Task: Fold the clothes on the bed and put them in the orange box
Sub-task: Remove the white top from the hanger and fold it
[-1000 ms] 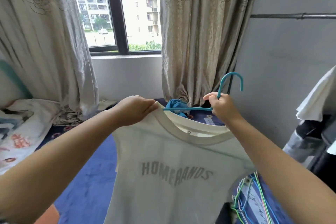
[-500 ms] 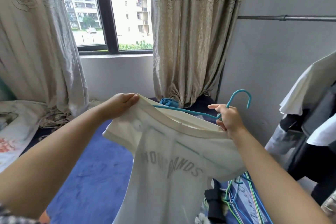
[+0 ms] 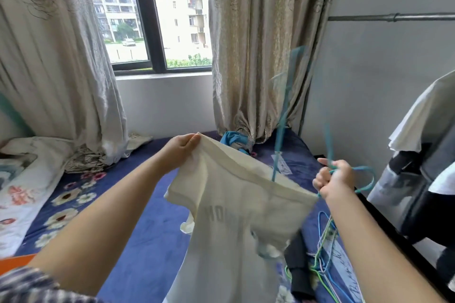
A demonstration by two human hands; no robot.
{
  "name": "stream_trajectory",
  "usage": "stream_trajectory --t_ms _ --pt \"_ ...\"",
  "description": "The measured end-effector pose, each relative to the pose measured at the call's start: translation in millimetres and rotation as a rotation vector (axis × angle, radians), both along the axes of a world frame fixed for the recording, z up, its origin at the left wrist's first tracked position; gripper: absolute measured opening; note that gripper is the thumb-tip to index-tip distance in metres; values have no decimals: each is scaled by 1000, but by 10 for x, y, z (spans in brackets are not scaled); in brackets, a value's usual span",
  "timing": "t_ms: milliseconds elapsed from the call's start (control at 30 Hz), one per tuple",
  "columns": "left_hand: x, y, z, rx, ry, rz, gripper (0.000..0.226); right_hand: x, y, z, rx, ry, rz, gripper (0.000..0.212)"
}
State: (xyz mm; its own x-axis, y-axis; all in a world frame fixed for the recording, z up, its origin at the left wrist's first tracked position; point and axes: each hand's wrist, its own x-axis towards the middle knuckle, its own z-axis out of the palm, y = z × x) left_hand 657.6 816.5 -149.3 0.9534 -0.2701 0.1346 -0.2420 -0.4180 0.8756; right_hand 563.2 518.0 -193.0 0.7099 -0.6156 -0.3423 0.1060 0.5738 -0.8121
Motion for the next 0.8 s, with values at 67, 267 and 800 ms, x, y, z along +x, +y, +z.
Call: stream_trajectory --t_ms 67,267,800 --pt "49 100 -62 39 -2 53 22 31 -135 22 163 -14 -41 33" --pt "18 -48 -20 364 23 -44 25 177 -186 89 177 1 -237 34" --pt "-174 -932 -242 683 6 -242 36 219 -486 316 162 -360 -259 38"
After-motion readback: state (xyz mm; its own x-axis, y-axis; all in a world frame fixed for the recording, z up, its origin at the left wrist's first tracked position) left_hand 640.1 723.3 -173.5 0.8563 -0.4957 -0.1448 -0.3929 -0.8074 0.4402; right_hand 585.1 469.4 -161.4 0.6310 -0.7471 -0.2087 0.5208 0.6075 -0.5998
